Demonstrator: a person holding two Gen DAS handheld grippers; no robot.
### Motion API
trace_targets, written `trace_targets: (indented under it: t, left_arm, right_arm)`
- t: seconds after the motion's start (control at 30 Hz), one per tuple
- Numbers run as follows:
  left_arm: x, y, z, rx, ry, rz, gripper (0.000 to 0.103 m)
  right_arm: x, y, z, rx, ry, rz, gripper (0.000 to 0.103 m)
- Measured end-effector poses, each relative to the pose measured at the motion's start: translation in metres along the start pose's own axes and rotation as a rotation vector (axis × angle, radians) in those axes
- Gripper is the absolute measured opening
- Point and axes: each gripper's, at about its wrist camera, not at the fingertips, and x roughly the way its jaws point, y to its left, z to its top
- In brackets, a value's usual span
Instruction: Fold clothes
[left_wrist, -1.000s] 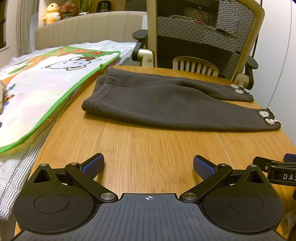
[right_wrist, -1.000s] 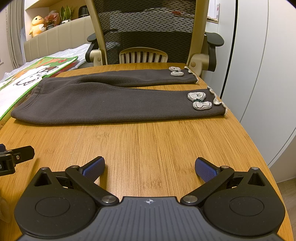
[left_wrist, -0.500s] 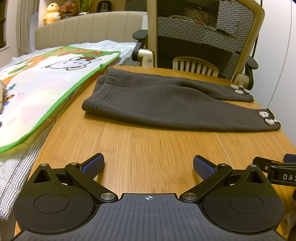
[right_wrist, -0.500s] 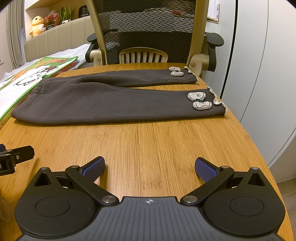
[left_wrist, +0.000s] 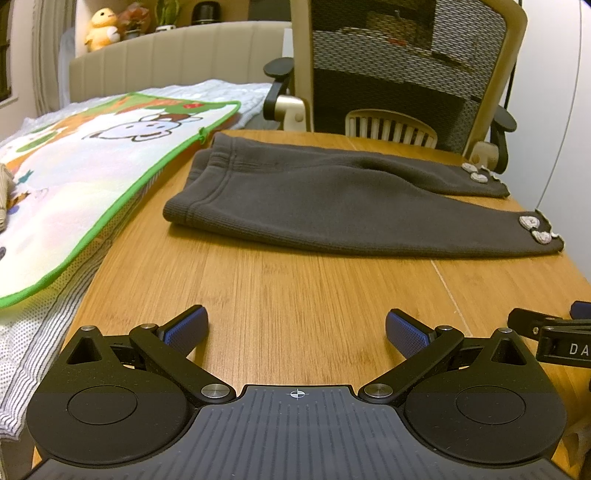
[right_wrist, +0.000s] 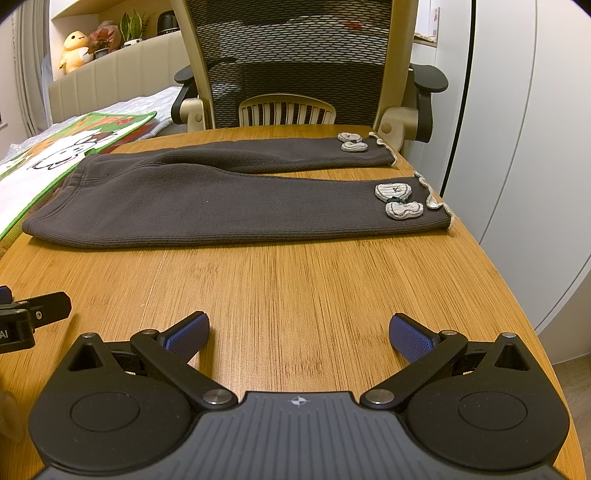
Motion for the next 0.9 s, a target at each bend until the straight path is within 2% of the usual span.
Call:
trace_targets:
  t: [0.33, 0.9]
  left_arm:
    - [0.0028, -0.0079, 0.0, 0.045, 0.02, 0.041, 0.103]
    - [0.0033, -0.0094, 0.0008, 0.041, 0.022, 0.054, 0.103]
  right_arm:
    - [-0.0003, -0.0004, 0.0, -0.005, 0.002, 0.008, 0.103]
    - [-0.0007, 0.004, -0.0001, -0.051, 0.005, 0.062, 0.103]
